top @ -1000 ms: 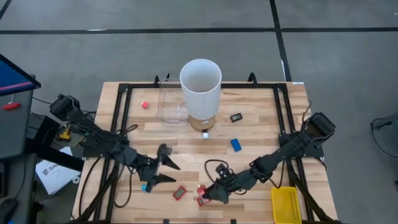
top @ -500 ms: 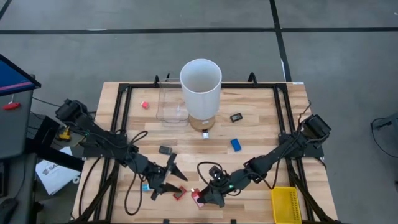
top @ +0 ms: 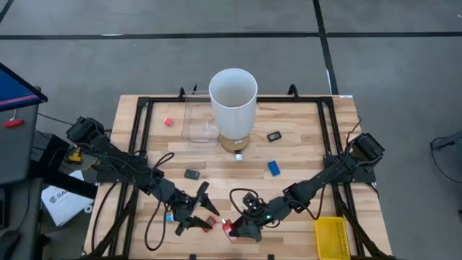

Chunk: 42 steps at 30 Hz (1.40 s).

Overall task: Pick & Place Office items
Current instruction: Put the top red charger adapter into the transparent bin

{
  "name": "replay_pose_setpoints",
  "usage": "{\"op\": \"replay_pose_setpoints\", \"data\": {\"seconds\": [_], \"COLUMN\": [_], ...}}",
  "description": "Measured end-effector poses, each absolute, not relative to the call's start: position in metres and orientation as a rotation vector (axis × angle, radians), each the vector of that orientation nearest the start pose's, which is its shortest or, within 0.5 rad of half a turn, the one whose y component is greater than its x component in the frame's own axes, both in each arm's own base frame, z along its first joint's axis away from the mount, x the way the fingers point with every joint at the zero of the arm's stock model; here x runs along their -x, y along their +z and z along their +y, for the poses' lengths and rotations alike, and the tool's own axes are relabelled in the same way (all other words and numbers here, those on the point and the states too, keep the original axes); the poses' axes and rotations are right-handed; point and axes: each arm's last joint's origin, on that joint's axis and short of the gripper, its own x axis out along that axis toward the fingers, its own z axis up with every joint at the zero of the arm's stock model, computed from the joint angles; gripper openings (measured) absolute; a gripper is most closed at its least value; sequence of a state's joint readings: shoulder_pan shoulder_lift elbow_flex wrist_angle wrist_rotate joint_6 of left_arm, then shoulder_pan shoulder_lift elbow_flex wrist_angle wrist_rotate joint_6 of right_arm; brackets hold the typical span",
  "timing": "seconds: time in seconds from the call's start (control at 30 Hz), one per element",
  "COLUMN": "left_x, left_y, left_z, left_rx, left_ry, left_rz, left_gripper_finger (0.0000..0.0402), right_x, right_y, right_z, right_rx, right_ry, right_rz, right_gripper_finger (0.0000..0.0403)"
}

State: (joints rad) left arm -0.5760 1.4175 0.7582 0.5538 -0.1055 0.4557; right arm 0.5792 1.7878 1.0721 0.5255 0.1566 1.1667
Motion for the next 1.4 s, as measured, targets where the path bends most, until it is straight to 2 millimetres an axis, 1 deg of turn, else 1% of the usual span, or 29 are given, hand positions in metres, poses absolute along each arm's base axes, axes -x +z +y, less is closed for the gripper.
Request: {"op": "replay_pose_setpoints", "data": {"seconds": [0.17, 0.3, 0.4, 0.57, 0.93, 1.4], "left_x": [-0.268, -0.273, -0.274, -0.278, -0.282, -0.286], "left_y": [0.244, 0.244, 0.244, 0.249, 0.248, 0.247], "left_z": [-0.161, -0.157, -0.156, -0.159, -0.159, -0.153], "left_rx": [-0.486, -0.481, -0.478, -0.47, -0.457, -0.453], "left_ry": [-0.461, -0.446, -0.466, -0.507, -0.537, -0.524], "left_rz": [-0.001, -0.025, -0.024, -0.028, 0.005, 0.013], "left_gripper_finger": [0.0228, 0.0228, 0.0228, 0.0228, 0.0228, 0.0228], "right_x": [-0.335, -0.336, -0.337, -0.34, -0.347, -0.349], "right_y": [0.229, 0.228, 0.228, 0.228, 0.228, 0.232], "right_z": [0.211, 0.21, 0.208, 0.203, 0.19, 0.189], "right_rx": [-1.07, -1.066, -1.066, -1.062, -1.047, -1.039], "right_ry": [0.268, 0.266, 0.263, 0.27, 0.283, 0.307], "right_rz": [0.388, 0.386, 0.386, 0.392, 0.397, 0.358], "right_gripper_finger": [0.0218, 0.0216, 0.0222, 0.0224, 0.0222, 0.0222]}}
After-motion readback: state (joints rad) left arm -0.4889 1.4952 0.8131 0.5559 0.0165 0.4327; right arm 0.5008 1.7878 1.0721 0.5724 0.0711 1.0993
